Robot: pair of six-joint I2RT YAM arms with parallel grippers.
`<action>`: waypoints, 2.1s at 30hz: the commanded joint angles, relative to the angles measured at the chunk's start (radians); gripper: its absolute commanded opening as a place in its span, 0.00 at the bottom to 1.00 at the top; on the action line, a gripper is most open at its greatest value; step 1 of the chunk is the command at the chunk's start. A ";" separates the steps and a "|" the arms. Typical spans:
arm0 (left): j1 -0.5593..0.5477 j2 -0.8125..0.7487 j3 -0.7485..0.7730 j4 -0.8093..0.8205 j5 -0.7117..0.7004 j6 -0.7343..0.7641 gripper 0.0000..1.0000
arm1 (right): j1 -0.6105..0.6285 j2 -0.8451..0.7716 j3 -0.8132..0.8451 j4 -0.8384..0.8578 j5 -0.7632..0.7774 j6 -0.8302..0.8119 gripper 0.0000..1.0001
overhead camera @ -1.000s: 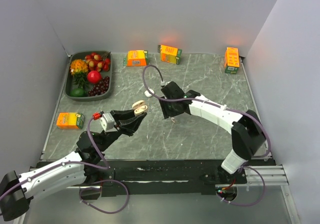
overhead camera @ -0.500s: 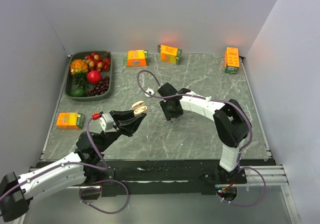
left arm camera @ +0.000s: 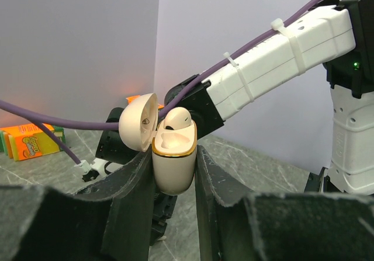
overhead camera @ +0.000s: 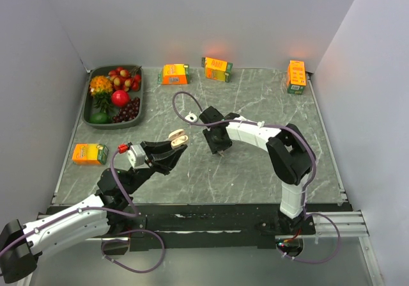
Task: Insert the wireless bluetooth earbuds into the charging case
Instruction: Adjust the earbud at the center of the board.
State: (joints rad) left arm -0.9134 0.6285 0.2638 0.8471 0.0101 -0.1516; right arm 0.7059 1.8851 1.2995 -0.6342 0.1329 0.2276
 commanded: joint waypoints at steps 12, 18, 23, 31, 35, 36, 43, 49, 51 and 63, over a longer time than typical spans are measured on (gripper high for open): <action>-0.004 -0.003 0.000 0.030 0.001 -0.008 0.01 | -0.005 0.049 0.038 0.031 0.017 -0.025 0.42; -0.004 0.000 0.000 0.030 0.002 -0.012 0.01 | -0.005 0.046 0.021 0.030 0.011 -0.022 0.29; -0.004 -0.003 0.002 0.027 0.001 -0.009 0.01 | -0.006 -0.001 0.009 0.039 0.013 -0.004 0.20; -0.004 0.002 0.005 0.029 -0.007 -0.012 0.01 | -0.025 -0.151 -0.057 0.132 -0.031 0.070 0.07; -0.004 0.005 0.008 0.029 -0.007 -0.011 0.01 | -0.062 -0.181 -0.109 0.205 -0.100 0.153 0.02; -0.004 0.007 0.009 0.026 -0.007 -0.011 0.01 | -0.072 -0.184 -0.120 0.218 -0.116 0.191 0.02; -0.002 0.005 0.012 0.017 -0.007 -0.009 0.01 | -0.174 -0.207 -0.255 0.358 -0.249 0.370 0.03; -0.002 0.005 0.015 0.012 -0.007 -0.008 0.01 | -0.221 -0.222 -0.338 0.461 -0.309 0.507 0.07; -0.002 0.007 0.014 0.012 -0.007 -0.011 0.01 | -0.221 -0.210 -0.325 0.430 -0.311 0.495 0.15; -0.004 0.017 0.011 0.027 -0.007 -0.011 0.01 | -0.214 -0.257 -0.244 0.269 -0.171 0.339 0.55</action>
State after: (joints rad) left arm -0.9134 0.6456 0.2638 0.8398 0.0097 -0.1516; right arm 0.4858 1.7054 1.0004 -0.3119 -0.1089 0.6289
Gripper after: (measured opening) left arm 0.337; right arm 0.536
